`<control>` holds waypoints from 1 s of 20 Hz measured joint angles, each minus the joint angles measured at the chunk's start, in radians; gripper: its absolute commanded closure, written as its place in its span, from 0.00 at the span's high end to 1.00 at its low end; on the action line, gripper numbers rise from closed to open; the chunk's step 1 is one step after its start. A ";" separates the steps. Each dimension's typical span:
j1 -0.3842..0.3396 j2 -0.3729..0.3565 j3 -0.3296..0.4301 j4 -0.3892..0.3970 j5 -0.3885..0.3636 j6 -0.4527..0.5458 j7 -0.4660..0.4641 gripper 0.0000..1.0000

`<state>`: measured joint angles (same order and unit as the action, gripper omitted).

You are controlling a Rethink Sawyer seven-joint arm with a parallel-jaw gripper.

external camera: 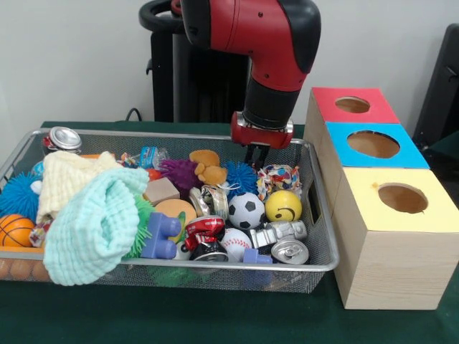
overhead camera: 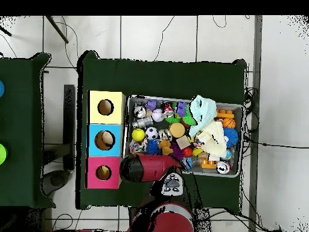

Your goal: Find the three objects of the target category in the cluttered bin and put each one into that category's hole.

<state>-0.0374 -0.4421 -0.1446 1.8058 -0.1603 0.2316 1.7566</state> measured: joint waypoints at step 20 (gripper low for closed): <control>0.061 -0.129 0.000 0.015 0.026 0.169 0.000 0.00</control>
<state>0.0232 -0.5706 -0.1448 1.8213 -0.1342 0.4002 1.7566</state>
